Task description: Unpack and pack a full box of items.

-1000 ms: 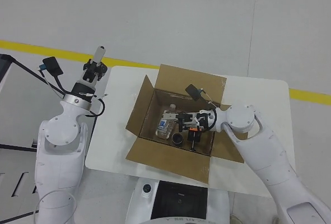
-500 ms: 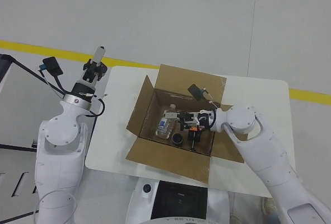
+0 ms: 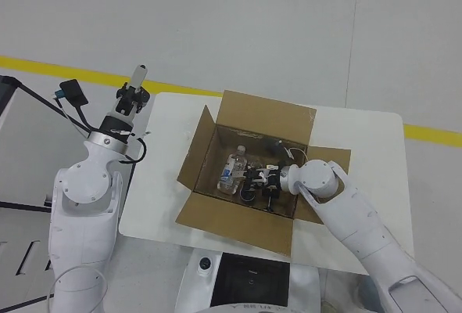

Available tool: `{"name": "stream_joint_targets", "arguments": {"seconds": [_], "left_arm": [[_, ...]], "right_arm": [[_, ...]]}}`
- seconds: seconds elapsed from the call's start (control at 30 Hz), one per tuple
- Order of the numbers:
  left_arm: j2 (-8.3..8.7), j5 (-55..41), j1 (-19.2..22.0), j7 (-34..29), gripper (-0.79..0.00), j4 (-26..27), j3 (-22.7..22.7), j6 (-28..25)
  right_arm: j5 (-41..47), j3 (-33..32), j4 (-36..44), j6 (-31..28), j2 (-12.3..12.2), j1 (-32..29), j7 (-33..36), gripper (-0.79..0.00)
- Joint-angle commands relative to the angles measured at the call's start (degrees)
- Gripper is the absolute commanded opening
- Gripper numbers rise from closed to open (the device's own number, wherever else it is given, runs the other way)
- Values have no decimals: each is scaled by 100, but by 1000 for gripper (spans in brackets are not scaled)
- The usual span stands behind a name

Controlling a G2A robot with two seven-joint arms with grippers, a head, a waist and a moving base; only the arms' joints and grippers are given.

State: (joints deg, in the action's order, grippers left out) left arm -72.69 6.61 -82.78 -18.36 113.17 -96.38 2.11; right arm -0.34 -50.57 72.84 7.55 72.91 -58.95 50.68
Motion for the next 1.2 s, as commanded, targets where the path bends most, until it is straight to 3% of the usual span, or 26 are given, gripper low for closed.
{"name": "stream_joint_targets", "arguments": {"seconds": [0.0, 0.17, 0.2, 0.3, 0.33, 0.5, 0.63, 1.17], "left_arm": [[0, 0, 0, 0, 0, 0, 0, 0], [0, 0, 0, 0, 0, 0, 0, 0], [0, 0, 0, 0, 0, 0, 0, 0], [0, 0, 0, 0, 0, 0, 0, 0], [0, 0, 0, 0, 0, 0, 0, 0], [0, 0, 0, 0, 0, 0, 0, 0], [0, 0, 0, 0, 0, 0, 0, 0], [0, 0, 0, 0, 0, 0, 0, 0]], "right_arm": [[-3, -3, -1, 2, -2, -2, 8, -320], [-3, -3, -1, 2, -2, -2, 8, -320], [-3, -3, -1, 2, -2, -2, 8, -172], [-152, -111, 198, -70, -36, -46, -205, -376], [-215, -168, 259, -74, -56, -63, -249, -397], [-373, -209, 434, -29, -80, -97, -333, -394], [-469, -101, 394, -20, -58, -99, -397, -342], [-877, 792, -731, -82, 358, 445, -1368, -397]]}}
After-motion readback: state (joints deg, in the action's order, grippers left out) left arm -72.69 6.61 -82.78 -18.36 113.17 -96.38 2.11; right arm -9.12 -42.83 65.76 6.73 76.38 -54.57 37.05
